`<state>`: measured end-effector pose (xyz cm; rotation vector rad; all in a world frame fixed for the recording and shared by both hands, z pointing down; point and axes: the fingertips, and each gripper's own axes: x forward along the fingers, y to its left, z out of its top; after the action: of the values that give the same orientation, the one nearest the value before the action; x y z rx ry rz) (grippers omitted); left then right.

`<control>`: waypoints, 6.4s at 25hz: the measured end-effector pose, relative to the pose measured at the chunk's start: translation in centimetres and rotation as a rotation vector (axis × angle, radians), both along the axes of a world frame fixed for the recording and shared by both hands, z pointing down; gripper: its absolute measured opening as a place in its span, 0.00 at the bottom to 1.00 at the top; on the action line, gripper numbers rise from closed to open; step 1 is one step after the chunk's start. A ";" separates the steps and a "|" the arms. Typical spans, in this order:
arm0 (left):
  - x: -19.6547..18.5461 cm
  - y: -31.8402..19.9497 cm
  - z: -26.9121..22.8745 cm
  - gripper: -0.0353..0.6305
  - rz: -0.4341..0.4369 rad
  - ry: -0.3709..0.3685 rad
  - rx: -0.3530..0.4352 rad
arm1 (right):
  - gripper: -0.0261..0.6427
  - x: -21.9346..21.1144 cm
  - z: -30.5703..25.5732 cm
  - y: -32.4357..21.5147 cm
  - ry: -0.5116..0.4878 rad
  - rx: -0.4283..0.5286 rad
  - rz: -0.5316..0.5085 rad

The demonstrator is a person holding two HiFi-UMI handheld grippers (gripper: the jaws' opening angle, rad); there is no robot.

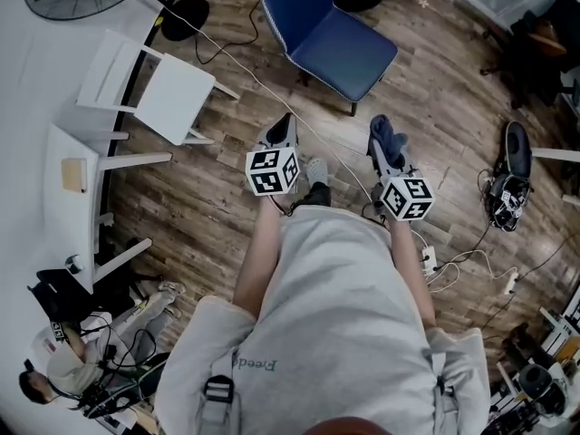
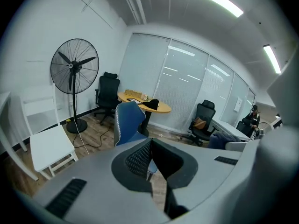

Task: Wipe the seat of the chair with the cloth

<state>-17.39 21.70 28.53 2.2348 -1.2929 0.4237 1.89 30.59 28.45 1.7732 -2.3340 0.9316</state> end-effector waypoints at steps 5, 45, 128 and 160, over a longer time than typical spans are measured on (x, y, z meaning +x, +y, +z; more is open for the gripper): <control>-1.6 -3.5 0.7 0.09 0.001 0.014 -0.006 | 0.11 0.0 0.3 -2.7 -0.003 0.000 0.051; -1.9 -34.4 12.0 0.10 -0.248 -0.203 -0.012 | 0.11 14.2 14.8 -37.0 0.042 -0.110 -0.200; -0.9 -41.5 19.7 0.34 -0.225 -0.072 0.061 | 0.11 2.0 49.6 -57.6 0.563 -0.333 -0.443; -1.2 -41.4 19.6 0.33 -0.222 -0.076 0.078 | 0.11 -7.7 48.8 -48.9 0.434 -0.356 -0.535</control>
<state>-18.55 -19.68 48.15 2.1236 -1.6023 0.3844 -5.76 -18.27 77.28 1.0104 -2.0345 0.7217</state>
